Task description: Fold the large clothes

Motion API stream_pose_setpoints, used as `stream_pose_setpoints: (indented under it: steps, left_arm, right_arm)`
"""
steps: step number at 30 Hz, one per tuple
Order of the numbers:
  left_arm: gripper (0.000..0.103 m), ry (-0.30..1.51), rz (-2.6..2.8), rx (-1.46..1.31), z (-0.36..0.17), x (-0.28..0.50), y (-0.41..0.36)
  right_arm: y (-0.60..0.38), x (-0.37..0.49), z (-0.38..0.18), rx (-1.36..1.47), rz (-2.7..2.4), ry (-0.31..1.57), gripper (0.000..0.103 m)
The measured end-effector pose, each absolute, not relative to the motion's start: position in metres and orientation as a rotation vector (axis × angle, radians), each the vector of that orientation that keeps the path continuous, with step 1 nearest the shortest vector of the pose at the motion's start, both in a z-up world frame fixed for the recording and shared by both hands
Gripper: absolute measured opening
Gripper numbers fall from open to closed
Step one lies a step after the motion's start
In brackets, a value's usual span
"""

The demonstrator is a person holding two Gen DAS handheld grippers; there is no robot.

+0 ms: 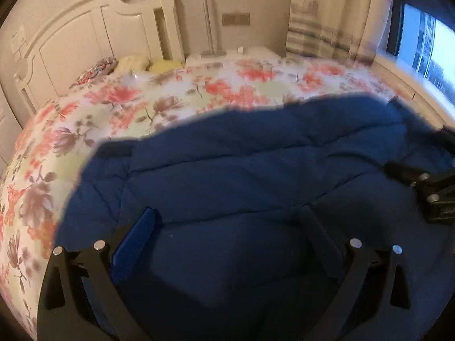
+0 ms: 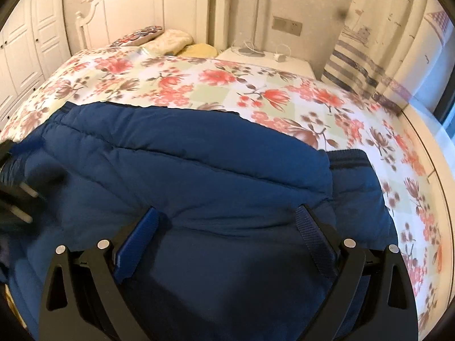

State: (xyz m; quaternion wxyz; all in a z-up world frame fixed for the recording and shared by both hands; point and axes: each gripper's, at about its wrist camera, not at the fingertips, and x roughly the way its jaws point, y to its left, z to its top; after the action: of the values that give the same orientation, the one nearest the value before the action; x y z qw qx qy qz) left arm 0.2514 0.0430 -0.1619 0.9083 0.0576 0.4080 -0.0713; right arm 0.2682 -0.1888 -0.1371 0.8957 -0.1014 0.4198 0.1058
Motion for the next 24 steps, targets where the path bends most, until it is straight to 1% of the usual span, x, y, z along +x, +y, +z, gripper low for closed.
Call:
stream_pose_setpoints:
  steps: [4, 6, 9, 12, 14, 16, 19, 21, 24]
  left_arm:
    - [0.101, 0.863, -0.177, 0.040, -0.165, 0.257, 0.055]
    - [0.100, 0.833, -0.104, 0.037, -0.157, 0.247, 0.064]
    - [0.100, 0.731, -0.093, 0.010, -0.135, 0.208, 0.073]
    - [0.101, 0.712, -0.016, 0.097, -0.138, 0.185, 0.078]
    - [0.101, 0.757, 0.021, 0.101, -0.155, 0.184, 0.088]
    - [0.101, 0.765, -0.032, -0.023, -0.161, 0.181, 0.108]
    - [0.101, 0.772, -0.027, -0.018, -0.161, 0.184, 0.111]
    - [0.101, 0.775, -0.019, -0.001, -0.161, 0.185, 0.109]
    - [0.101, 0.758, -0.003, -0.011, -0.153, 0.176, 0.116]
  right_arm:
    - [-0.196, 0.274, -0.138, -0.166, 0.188, 0.902, 0.092]
    - [-0.196, 0.267, -0.131, -0.173, 0.147, 0.876, 0.092]
    - [-0.183, 0.235, -0.111, -0.197, 0.233, 0.801, 0.092]
    - [-0.159, 0.201, -0.099, -0.261, 0.332, 0.748, 0.092]
    - [-0.141, 0.187, -0.105, -0.314, 0.394, 0.762, 0.092]
    - [-0.121, 0.180, -0.129, -0.415, 0.409, 0.793, 0.093]
    - [-0.129, 0.188, -0.136, -0.343, 0.430, 0.811, 0.093]
    - [-0.136, 0.191, -0.133, -0.306, 0.432, 0.824, 0.090]
    - [-0.147, 0.183, -0.124, -0.325, 0.353, 0.779, 0.090]
